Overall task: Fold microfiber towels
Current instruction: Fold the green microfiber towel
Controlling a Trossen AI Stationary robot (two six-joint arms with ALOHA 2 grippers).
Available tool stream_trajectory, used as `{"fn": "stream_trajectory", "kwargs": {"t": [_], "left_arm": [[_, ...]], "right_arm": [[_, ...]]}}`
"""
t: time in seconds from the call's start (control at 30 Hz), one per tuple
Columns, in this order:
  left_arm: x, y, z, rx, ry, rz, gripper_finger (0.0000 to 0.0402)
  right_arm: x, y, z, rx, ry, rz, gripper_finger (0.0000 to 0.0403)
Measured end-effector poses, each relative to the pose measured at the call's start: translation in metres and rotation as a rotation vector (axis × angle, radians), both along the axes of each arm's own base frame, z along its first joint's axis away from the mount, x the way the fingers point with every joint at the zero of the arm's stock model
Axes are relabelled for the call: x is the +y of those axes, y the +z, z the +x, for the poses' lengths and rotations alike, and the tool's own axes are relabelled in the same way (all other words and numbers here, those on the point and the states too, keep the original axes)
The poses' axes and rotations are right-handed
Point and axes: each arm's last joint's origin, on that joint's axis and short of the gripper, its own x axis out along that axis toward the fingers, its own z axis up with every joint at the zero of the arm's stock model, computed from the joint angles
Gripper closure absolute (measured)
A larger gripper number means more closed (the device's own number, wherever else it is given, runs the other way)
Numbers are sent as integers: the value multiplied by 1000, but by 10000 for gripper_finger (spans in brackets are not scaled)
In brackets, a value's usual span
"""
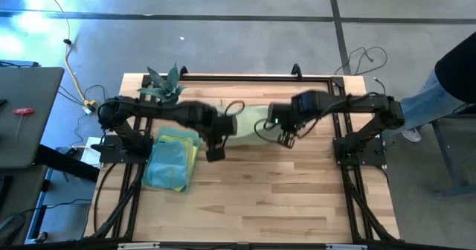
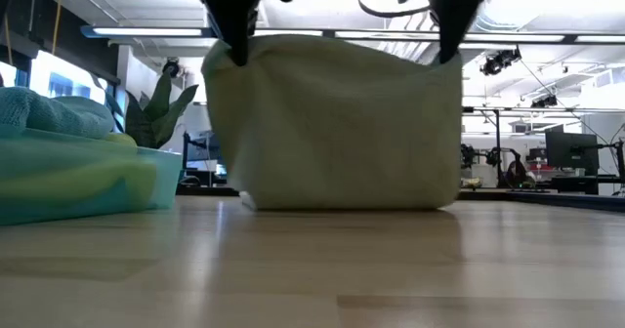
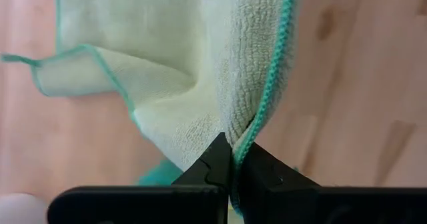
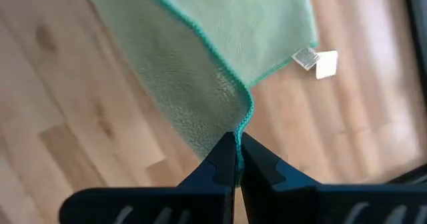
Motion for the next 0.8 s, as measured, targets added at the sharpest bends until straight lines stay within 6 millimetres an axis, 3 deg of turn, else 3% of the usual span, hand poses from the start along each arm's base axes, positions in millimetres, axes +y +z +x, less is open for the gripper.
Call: {"fn": "stream_trajectory", "kwargs": {"t": [0.2, 0.4, 0.6, 0.8], "left_arm": [[-49, -17, 9, -76, 65, -43, 397], [-87, -46, 17, -104, 133, -83, 397], [-113, -70, 21, -39, 159, -96, 397], [-130, -79, 27, -71, 211, -150, 397]], "right_arm": [[39, -30, 1, 18, 26, 47, 403], [71, -54, -2, 6, 40, 85, 403], [96, -70, -8, -1, 47, 134, 403], [115, -79, -14, -5, 76, 159, 403]]}}
